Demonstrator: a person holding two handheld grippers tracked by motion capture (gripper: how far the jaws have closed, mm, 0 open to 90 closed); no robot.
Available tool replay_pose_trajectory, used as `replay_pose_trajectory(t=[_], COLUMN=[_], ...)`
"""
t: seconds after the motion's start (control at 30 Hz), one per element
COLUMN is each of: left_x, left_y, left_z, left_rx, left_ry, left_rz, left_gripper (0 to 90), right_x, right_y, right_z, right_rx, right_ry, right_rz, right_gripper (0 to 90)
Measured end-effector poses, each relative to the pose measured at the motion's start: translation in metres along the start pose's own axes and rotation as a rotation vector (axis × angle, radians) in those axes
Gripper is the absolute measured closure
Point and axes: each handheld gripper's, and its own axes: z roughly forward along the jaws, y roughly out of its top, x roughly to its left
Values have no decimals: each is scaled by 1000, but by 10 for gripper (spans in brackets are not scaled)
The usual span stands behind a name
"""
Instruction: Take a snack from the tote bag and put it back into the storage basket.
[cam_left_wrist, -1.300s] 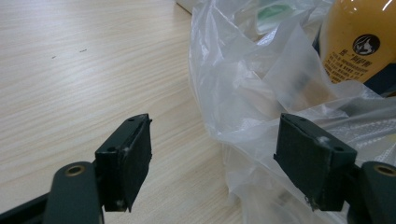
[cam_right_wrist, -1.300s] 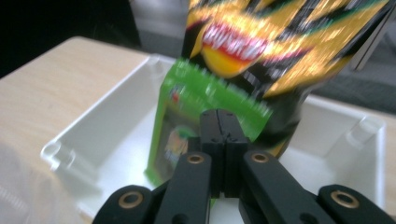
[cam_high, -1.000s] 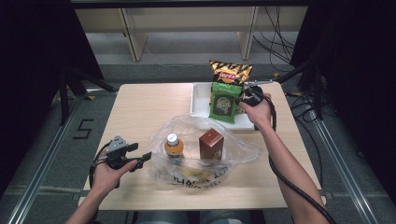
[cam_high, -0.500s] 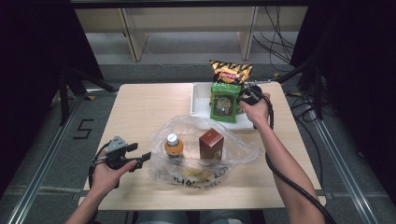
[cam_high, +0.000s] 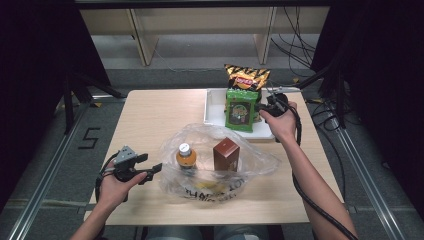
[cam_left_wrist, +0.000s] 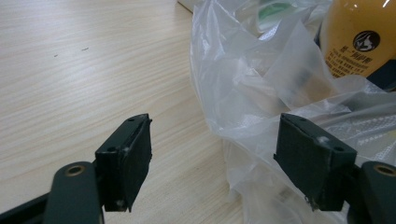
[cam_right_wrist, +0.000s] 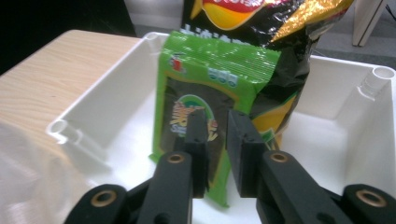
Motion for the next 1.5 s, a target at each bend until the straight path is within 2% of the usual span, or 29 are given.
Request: replay_pose_trajectory(t=[0.07,0.1,0.13,0.17,0.23,0.33,0.43,0.47,0.57,0.77,0.87,0.9,0.93,1.0,1.07,1.1,1.13,1.17,1.2,1.33,1.4,1.43,1.47,1.5], left_x=[0,1,1,1,0,0,0,0,0,0,0,0,0,0,0,0,0,0,0,0,0,0,0,0], left_y=[0,0,0,0,0,0,0,0,0,0,0,0,0,0,0,0,0,0,0,0,0,0,0,0], left_z=[0,-1,-1,-1,-2,-1,-1,-1,-1,-1,0,-1,0,0,0,0,0,0,0,0,-1,-1,-1,-2], left_rx=[-1,1,0,-1,0,0,-1,0,1,1,0,3,2,0,1,-1,-1,-1,0,0,2,1,2,2], left_ry=[1,3,8,7,7,5,5,5,7,0,2,0,0,3,3,3,3,3,4,3,0,1,4,9], left_rz=[-6,-3,4,3,4,-5,-5,5,4,-5,-6,-3,-4,-4,-4,-5,-4,-5,-5,-2,-1,-1,-6,7], left_gripper=[264,263,263,263,263,263,263,263,263,263,263,262,263,262,262,262,263,262,263,263,263,263,262,262], right_x=[4,7,7,11,11,18,21,25,28,39,44,45,49,52,58,58,63,63,66,76,83,84,88,88], right_y=[0,0,-1,-1,-2,-5,-7,-7,-10,-17,-22,-23,-24,-26,-29,-31,-32,-33,-35,-39,-42,-43,-44,-45], right_z=[-8,-13,-15,-18,-24,-31,-38,-41,-49,-64,-72,-75,-79,-86,-93,-94,-98,-100,-102,-109,-112,-111,-113,-112], right_rx=[-10,-19,-25,-30,-27,-33,-50,-43,-53,-57,-65,-65,-67,-81,-80,-104,-94,-105,-116,-136,-131,-147,-127,-141], right_ry=[20,28,33,36,51,64,83,87,112,148,167,176,188,194,214,218,231,240,249,279,282,292,299,297], right_rz=[7,35,22,51,25,47,20,34,17,40,30,13,32,2,27,-4,29,3,13,-27,-26,-52,-27,-56], right_gripper=[746,738,732,729,722,712,699,690,670,636,633,630,625,614,603,597,591,585,579,561,558,558,557,556])
